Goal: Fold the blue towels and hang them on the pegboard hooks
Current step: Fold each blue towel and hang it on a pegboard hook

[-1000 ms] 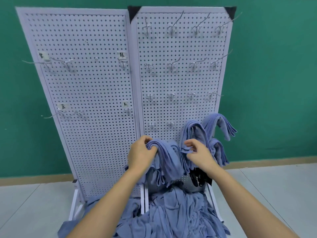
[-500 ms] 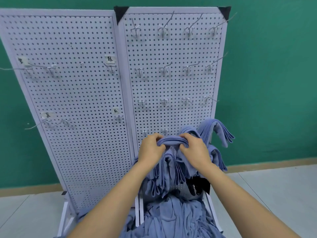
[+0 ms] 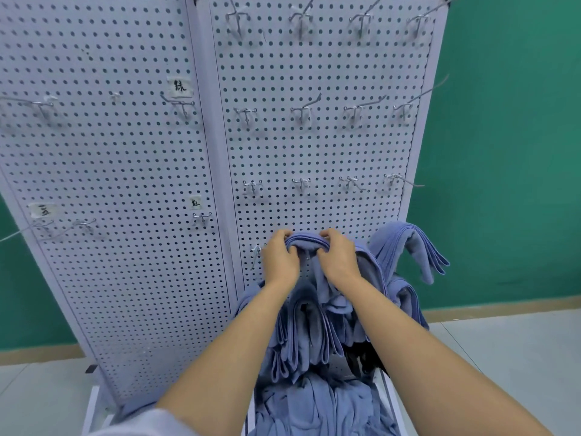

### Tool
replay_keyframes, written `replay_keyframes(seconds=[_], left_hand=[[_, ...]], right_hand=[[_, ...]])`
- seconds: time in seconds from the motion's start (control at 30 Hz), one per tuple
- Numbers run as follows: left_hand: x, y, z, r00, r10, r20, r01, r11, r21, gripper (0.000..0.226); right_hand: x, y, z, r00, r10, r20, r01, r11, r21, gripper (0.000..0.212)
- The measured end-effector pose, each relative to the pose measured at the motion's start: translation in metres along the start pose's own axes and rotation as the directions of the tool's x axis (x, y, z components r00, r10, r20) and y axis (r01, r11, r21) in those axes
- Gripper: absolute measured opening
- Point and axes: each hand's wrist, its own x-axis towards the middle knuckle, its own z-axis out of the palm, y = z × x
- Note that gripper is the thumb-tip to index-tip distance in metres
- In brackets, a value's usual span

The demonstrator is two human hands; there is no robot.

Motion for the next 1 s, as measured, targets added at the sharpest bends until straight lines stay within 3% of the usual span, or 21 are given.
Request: replay_keyframes(seconds=[0.1, 0.27, 0.37, 0.43, 0.47, 0.5, 0.57, 0.67, 0.83, 1.0], left_hand=[[-0.006, -0.019, 0.011, 1.000, 0.003, 0.004, -0.003, 0.999, -0.050, 0.033], [-0.025, -0.044, 0.014, 0.999, -0.037, 0.022, 0.039, 0.995, -0.094, 0.022], [-0.036, -0.062, 0.018, 0.996, -0.084, 0.016, 0.083, 0.996, 0.015, 0.032], [-0.041, -0.068, 0.021, 0.995, -0.099, 0.014, 0.099, 0.994, 0.047, 0.029], [-0.043, -0.069, 0.022, 0.995, -0.103, 0.012, 0.102, 0.994, 0.051, 0.027], [-0.044, -0.069, 0.023, 0.993, -0.113, 0.016, 0.112, 0.992, 0.051, 0.024], [-0.045, -0.070, 0.024, 0.989, -0.140, 0.040, 0.138, 0.989, 0.049, 0.016], [-0.047, -0.071, 0.021, 0.982, -0.152, 0.108, 0.149, 0.988, 0.043, 0.012], [-0.055, -0.065, 0.008, 0.962, -0.171, 0.211, 0.169, 0.985, 0.027, 0.026], [-0.079, -0.070, -0.008, 0.946, -0.249, 0.206, 0.255, 0.967, 0.002, 0.037]], right_hand=[[-0.003, 0.015, 0.013, 1.000, -0.019, -0.001, 0.019, 1.000, 0.017, 0.032], [-0.023, 0.027, 0.023, 0.999, -0.022, -0.043, 0.026, 0.996, 0.086, 0.033], [-0.042, 0.033, 0.028, 0.997, 0.003, -0.071, -0.017, 0.982, -0.189, 0.040], [-0.052, 0.038, 0.032, 0.998, 0.026, -0.064, -0.051, 0.898, -0.436, 0.044], [-0.056, 0.040, 0.033, 0.998, 0.039, -0.051, -0.059, 0.879, -0.473, 0.040], [-0.057, 0.043, 0.035, 0.998, 0.042, -0.035, -0.054, 0.893, -0.447, 0.030], [-0.056, 0.049, 0.035, 0.998, 0.065, -0.019, -0.068, 0.974, -0.217, 0.007], [-0.049, 0.059, 0.028, 0.988, 0.153, 0.018, -0.154, 0.986, 0.057, 0.010], [-0.054, 0.058, 0.012, 0.958, 0.139, 0.250, -0.168, 0.981, 0.099, 0.012], [-0.088, 0.054, 0.005, 0.951, 0.142, 0.276, -0.169, 0.983, 0.075, 0.034]])
